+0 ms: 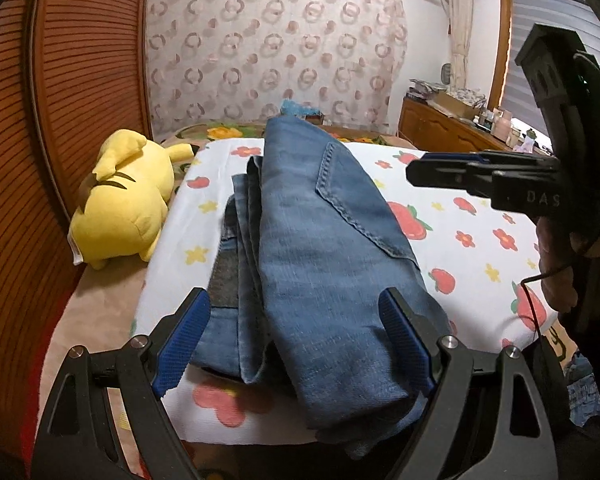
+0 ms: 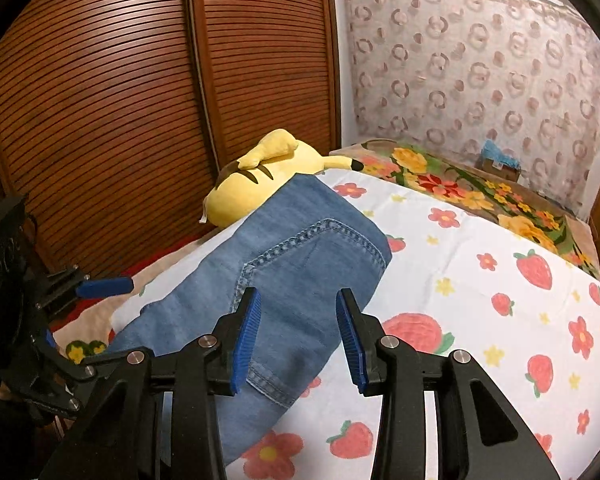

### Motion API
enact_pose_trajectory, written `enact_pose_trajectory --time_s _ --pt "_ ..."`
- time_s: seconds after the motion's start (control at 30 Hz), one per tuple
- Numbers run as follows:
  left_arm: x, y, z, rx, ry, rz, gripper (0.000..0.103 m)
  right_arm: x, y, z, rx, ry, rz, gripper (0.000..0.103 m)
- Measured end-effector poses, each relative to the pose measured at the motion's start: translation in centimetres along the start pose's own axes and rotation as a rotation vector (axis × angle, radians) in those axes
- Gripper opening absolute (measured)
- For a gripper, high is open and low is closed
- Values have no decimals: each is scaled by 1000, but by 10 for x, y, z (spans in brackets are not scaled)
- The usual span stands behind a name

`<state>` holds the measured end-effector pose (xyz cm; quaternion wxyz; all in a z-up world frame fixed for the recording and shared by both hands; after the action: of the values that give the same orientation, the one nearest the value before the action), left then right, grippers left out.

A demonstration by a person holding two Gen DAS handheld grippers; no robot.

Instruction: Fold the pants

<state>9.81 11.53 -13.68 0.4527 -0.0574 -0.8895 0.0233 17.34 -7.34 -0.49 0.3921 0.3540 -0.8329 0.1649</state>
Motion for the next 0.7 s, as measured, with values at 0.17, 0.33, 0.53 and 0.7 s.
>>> enact_pose_trajectory --time_s 0.17,0.33,0.53,0.7 --pt "-3 -5 5 1 3 55 77 -12 -7 -2 -16 14 1 41" --pt "-10 -11 12 -4 26 90 52 -18 -11 -3 -20 26 2 41" --pt "6 -14 12 -2 -33 120 18 -25 -21 -11 -25 38 2 41" --pt "17 -2 7 22 -66 100 17 -38 -30 -26 -28 54 -20 51"
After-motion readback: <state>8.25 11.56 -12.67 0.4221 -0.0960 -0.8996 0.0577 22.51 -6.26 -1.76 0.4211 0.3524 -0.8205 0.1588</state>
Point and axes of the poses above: each gripper's, at about its wrist camera, not at the fingertips, and x roughly against the way its jaws point, y to its left, z to its underside, the point moved 7 cm from there along -x, roughly the way its jaws point, and after that the axes turned 15 degrees about y, right-handed, at the moved point
